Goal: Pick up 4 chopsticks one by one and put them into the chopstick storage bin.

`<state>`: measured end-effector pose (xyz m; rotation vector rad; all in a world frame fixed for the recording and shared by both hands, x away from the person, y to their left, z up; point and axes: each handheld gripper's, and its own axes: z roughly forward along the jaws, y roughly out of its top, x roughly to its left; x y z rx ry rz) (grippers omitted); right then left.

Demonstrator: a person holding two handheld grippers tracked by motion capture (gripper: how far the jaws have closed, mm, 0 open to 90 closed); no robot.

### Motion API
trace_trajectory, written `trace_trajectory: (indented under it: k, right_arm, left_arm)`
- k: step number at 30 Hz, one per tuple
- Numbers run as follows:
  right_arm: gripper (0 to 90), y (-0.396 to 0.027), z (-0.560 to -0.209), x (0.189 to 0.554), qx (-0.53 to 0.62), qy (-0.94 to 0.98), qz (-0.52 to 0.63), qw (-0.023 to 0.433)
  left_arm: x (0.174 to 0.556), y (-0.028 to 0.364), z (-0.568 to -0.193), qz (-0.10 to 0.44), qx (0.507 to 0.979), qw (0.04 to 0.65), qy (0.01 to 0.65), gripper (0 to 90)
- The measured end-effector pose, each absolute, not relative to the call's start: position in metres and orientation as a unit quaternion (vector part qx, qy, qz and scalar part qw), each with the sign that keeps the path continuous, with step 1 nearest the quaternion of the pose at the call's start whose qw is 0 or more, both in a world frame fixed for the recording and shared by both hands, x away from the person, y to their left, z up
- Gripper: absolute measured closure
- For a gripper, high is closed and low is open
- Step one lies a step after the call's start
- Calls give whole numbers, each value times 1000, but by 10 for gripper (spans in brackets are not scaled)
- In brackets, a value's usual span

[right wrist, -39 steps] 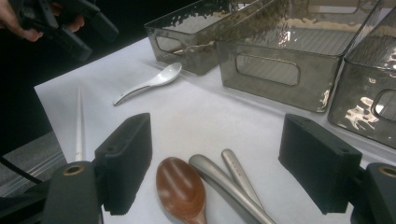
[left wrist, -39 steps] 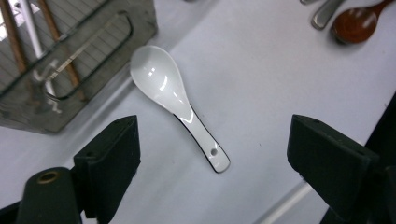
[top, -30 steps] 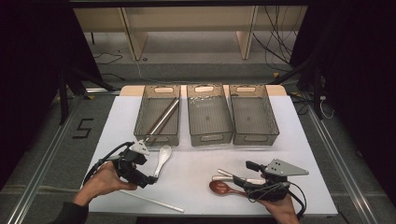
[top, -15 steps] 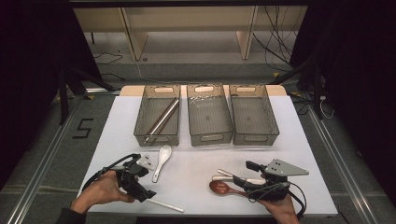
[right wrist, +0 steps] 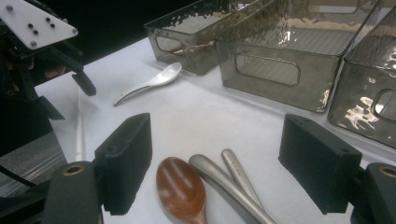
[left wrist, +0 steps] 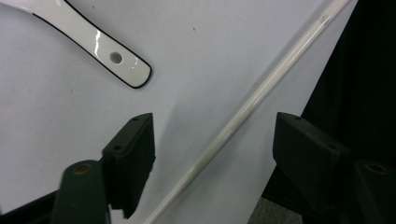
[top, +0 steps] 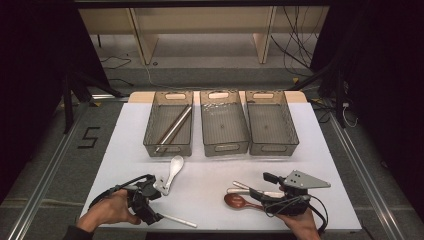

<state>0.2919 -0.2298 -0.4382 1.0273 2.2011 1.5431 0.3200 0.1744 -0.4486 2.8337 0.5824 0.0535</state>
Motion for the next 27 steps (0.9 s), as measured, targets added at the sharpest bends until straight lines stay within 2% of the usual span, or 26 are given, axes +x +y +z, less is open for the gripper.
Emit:
trace_trajectory:
  k: [19,21,27]
  right_arm:
    - [262,-230,-438,292,353,758,532,132]
    - [261,-230,-438,292,354,758,532,131]
    - [261,-230,-439,292,353,759,531,131]
  left_arm:
    - [321,165,-461,8,990,63,129,622]
    - [322,164,-461,8,990,59,124,675]
    - [321,163,-461,9,992,57,109,725]
